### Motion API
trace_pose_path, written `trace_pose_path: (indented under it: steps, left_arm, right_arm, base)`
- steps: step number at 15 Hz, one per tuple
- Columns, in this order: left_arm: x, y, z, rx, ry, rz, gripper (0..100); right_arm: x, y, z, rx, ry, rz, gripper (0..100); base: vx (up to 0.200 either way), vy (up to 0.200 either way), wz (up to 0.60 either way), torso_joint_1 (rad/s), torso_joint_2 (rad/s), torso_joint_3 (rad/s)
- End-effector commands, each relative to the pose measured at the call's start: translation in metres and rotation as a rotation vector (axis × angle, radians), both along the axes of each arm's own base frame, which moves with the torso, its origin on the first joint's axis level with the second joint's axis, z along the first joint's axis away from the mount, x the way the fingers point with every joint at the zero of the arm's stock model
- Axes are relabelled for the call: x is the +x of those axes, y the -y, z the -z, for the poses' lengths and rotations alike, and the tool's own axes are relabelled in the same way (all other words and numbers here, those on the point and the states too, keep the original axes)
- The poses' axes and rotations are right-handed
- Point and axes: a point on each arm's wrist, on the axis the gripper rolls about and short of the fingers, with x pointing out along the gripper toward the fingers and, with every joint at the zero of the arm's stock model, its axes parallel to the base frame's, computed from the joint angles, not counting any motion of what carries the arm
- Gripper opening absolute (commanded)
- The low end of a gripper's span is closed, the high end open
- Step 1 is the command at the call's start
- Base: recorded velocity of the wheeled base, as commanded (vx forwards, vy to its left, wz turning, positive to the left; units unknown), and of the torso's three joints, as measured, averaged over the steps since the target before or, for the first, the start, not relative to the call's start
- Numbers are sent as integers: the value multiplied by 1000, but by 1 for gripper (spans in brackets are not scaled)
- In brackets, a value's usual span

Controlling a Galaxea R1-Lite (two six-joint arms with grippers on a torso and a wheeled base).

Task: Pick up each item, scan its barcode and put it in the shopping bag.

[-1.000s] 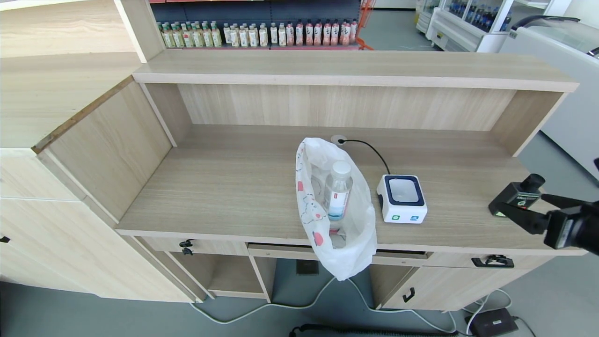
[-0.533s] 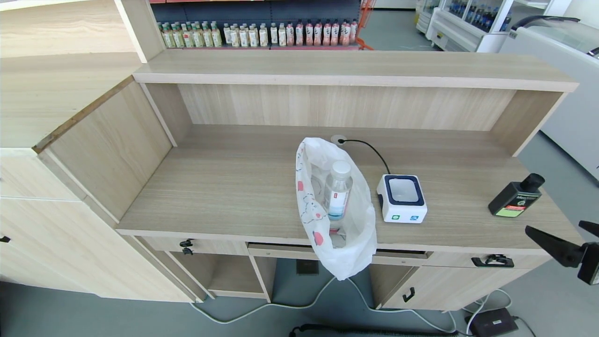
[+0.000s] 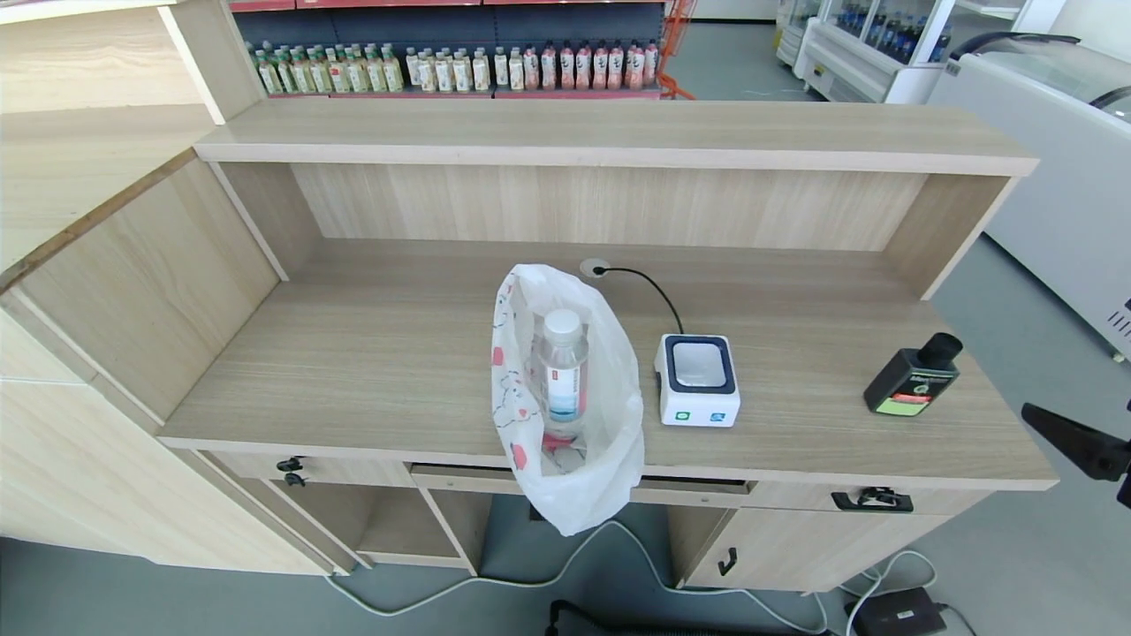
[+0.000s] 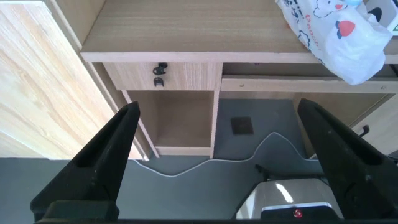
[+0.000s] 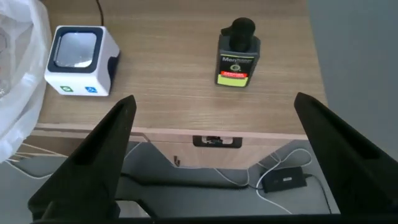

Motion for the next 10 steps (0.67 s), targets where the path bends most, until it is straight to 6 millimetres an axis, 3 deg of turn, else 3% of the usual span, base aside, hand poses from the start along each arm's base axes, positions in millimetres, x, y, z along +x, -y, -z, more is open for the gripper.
trace_pose_path:
  steps: [1,10]
  left_arm:
    - [0,0,0,0,-1,0,100]
    - [0,0,0,1,-1,0,100]
  right_arm:
    - [8,2,0,13,-13,-22,100]
    - [32,24,12,-81,-42,30,100]
  base:
    - [0,-200,0,2,2,7]
    - [0,-200,0,2,2,4]
